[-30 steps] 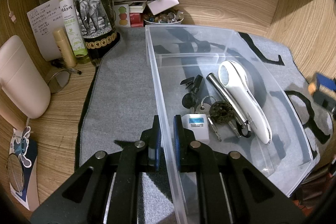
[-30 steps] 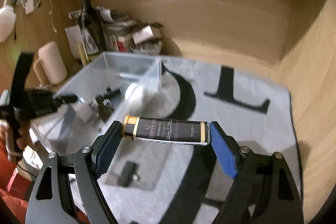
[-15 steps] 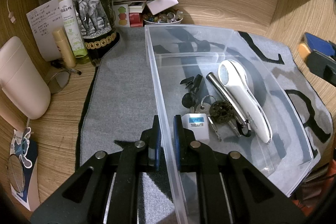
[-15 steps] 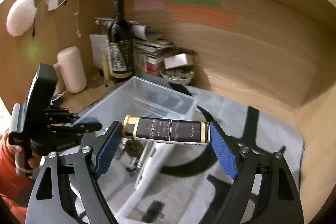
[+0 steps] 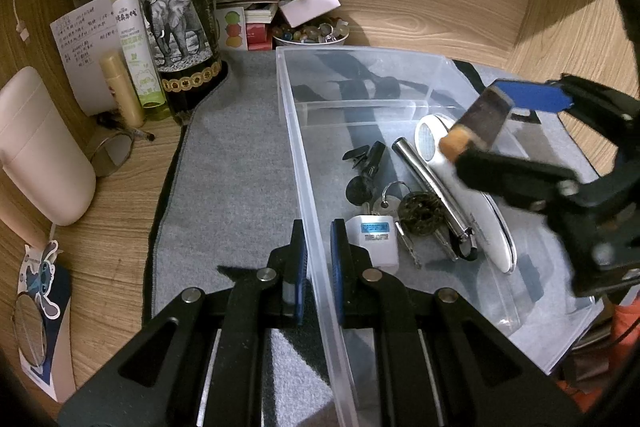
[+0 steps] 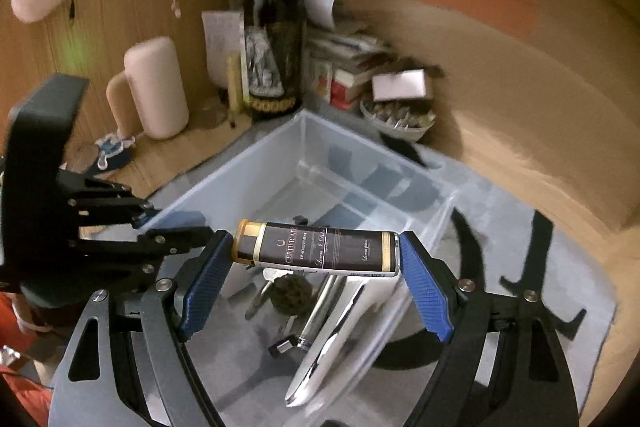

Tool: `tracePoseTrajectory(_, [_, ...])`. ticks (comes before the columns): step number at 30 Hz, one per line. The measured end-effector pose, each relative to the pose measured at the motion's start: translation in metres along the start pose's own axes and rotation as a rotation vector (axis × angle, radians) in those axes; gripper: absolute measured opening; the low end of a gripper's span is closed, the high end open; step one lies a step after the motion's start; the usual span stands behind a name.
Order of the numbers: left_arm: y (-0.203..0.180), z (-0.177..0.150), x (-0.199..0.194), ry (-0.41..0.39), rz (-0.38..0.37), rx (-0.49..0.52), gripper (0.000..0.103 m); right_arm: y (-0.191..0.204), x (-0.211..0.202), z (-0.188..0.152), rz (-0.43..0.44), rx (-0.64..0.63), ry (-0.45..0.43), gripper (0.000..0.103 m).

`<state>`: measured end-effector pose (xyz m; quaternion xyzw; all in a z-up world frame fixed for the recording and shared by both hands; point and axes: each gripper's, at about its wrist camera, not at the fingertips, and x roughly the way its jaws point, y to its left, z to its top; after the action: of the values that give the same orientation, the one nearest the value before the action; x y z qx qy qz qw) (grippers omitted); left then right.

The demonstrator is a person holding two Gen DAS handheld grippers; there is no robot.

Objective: Organize rigid objects
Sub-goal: 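Carry the black-and-gold bottle into the box with the right gripper and release, then move the right gripper to the black USB dongle and grasp it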

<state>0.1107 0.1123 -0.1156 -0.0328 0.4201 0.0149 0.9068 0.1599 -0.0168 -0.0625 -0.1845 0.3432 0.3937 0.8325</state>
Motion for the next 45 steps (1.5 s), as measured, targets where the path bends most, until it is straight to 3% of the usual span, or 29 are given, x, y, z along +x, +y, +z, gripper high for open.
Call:
tracePoseTrajectory(8, [0.001, 0.000, 0.000, 0.001, -0.003, -0.002, 0.011, 0.000, 0.022, -0.003, 0.015, 0.004, 0.067, 0.081])
tracePoseTrajectory(17, [0.001, 0.000, 0.000, 0.002, -0.002, -0.001, 0.011, 0.001, 0.018, -0.002, -0.010, -0.014, 0.065, 0.082])
tracePoseTrajectory(38, [0.001, 0.001, -0.001, 0.001, -0.002, -0.002, 0.011, -0.016, -0.072, -0.020, -0.124, 0.047, -0.113, 0.085])
tracePoseTrajectory(45, [0.001, 0.001, -0.001, 0.001, -0.002, -0.001, 0.011, -0.034, -0.086, -0.050, -0.177, 0.096, -0.080, 0.086])
